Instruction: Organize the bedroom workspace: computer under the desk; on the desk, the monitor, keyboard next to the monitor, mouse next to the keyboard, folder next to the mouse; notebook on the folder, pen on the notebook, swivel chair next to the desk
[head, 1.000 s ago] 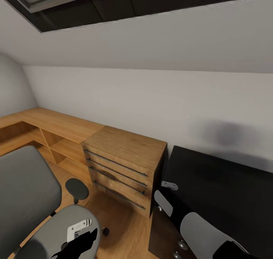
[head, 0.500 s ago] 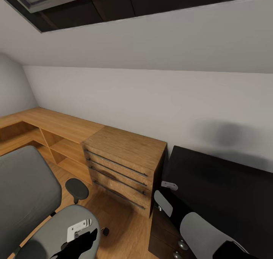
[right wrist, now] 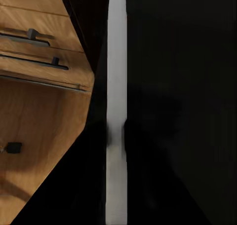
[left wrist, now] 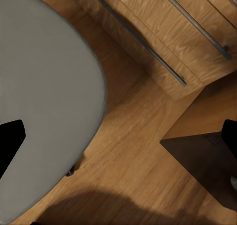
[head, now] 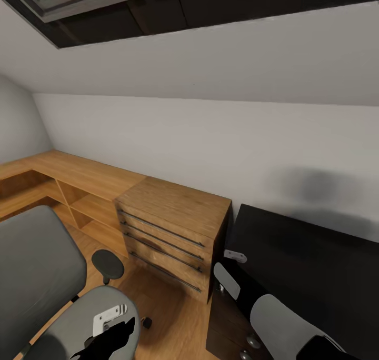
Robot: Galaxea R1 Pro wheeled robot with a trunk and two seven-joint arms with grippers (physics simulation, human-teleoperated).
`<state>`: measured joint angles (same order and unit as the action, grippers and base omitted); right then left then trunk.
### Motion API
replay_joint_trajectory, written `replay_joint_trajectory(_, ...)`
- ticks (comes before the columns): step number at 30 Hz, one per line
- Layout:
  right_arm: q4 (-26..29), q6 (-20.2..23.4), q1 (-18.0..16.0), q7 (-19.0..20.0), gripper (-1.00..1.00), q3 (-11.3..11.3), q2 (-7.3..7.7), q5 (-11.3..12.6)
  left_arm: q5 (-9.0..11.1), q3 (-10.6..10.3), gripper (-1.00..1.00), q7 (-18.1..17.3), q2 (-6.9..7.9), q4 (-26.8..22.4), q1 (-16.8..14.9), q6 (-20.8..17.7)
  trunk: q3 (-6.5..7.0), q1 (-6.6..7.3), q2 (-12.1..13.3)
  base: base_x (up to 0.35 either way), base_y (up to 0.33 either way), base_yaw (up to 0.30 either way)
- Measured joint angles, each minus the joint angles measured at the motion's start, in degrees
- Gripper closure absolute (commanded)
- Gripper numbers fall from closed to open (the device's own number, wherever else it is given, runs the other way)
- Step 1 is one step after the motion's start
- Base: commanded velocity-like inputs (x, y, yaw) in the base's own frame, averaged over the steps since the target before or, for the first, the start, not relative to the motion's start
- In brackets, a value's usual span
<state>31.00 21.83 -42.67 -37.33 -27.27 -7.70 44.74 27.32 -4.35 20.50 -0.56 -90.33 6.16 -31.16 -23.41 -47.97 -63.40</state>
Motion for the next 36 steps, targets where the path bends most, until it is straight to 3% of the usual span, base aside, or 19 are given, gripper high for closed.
replay_joint_trajectory(7, 8.4, 0.9, 0.1, -6.7, 1.00, -0.1, 1.36, 1.0, -0.1, 0.0, -1.00, 0.1, 0.03, 0.0, 0.0, 0.1, 1.26, 1.51, 2.8, -0.122, 0.000, 0.000)
replay_joint_trajectory(12, 14.3, 2.8, 0.5, -11.0, 1.00, -0.2, 2.58, 4.0, -0.1, 0.0, -1.00, 0.1, 0.00, 0.0, 0.0, 0.2, 2.16, 2.60, 4.8, -0.311, 0.000, 0.000)
replay_joint_trajectory(22, 21.2, 4.9, 2.3, -12.0, 1.00, -0.2, 3.34, 4.8, -0.2, -0.1, -1.00, 0.1, -0.04, 0.1, 0.0, 0.2, 3.96, 4.81, 8.8, -0.314, 0.000, -0.002)
replay_joint_trajectory(30, 25.2, 4.9, 4.3, -12.2, 1.00, -0.2, 5.16, 4.8, -0.1, -0.2, -1.00, -0.3, 0.01, 1.2, 0.0, 0.2, 4.21, 4.84, 8.8, -0.019, 0.000, -0.230)
replay_joint_trajectory(32, 27.7, 4.9, 5.4, -12.3, 1.00, -0.2, 6.14, 5.5, -0.1, -0.3, -1.00, -0.3, 0.02, 1.4, 0.0, 0.2, 4.28, 4.84, 8.8, 0.000, 0.000, -0.277)
replay_joint_trajectory(36, 32.2, 4.8, 6.8, -15.5, 1.00, -0.1, 8.25, 10.4, -0.1, -3.0, -1.00, 0.0, 0.07, 1.8, 0.0, 0.2, 4.32, 4.84, 8.9, 0.000, 0.000, -0.258)
